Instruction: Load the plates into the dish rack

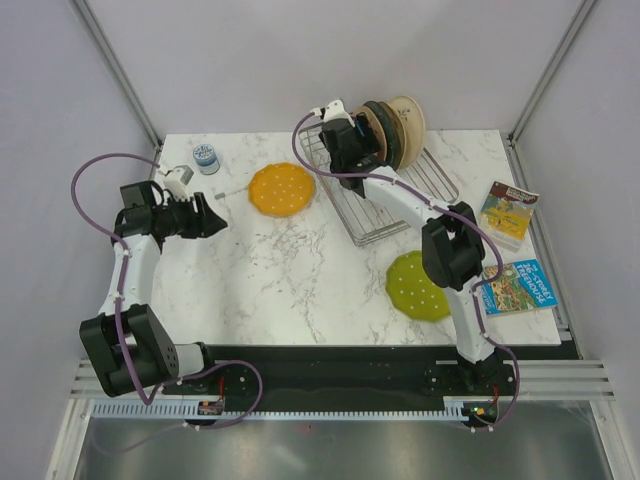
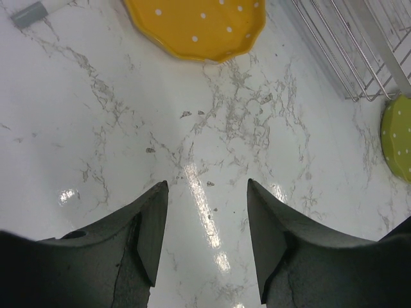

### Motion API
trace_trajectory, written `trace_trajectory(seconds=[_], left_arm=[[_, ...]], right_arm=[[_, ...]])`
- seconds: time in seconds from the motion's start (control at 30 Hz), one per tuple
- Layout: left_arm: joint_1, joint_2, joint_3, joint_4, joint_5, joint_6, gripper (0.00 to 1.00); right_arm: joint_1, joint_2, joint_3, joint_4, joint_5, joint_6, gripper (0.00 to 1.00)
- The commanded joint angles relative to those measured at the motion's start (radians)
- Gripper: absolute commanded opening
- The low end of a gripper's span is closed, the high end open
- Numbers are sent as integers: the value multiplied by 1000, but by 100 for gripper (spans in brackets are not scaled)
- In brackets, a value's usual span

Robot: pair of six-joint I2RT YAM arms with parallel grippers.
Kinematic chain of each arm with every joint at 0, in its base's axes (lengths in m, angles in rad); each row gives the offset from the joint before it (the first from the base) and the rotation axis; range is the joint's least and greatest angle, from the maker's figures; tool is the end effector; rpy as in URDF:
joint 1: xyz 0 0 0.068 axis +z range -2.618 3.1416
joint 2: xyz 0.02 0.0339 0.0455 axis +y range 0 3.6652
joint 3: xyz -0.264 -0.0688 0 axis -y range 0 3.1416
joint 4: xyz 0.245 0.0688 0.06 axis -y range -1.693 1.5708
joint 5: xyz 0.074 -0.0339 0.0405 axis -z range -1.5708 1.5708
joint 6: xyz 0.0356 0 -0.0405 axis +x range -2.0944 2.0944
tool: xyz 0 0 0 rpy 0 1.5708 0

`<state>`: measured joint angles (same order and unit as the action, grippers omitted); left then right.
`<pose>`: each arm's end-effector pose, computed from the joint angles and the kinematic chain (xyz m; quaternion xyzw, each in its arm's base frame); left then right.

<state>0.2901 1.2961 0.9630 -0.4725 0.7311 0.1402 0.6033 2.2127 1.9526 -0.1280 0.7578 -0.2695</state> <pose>0.2647 0.0542 0.2717 0.0682 0.8740 -0.2495 0.4114 0.4443 0.2764 0.2821 -0.1391 0.7862 -0.2168 0.5618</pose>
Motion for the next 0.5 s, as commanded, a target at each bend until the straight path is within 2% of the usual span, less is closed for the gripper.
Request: trace_trajectory(seconds=[0.0, 0.07, 0.27, 0.4, 0.43, 0.47], left_arm=[[-20, -29, 5, 51, -21, -51, 60], [-31, -32, 6, 63, -47, -62, 60], [-69, -24, 8, 94, -154, -105, 62], [-74, -12, 11, 103, -145, -187, 62], [-75, -12, 14, 106, -139, -201, 62], [-77, -6, 13, 107, -137, -217, 62]], right_arm=[[30, -172, -15, 34, 35, -62, 84], [58, -227, -26, 37, 40, -79, 91], [162, -367, -102, 15, -4, -85, 98], [213, -462, -216, -154, -191, -21, 98], [211, -478, -254, -195, -357, -14, 98], [214, -507, -273, -258, -420, -1, 98]])
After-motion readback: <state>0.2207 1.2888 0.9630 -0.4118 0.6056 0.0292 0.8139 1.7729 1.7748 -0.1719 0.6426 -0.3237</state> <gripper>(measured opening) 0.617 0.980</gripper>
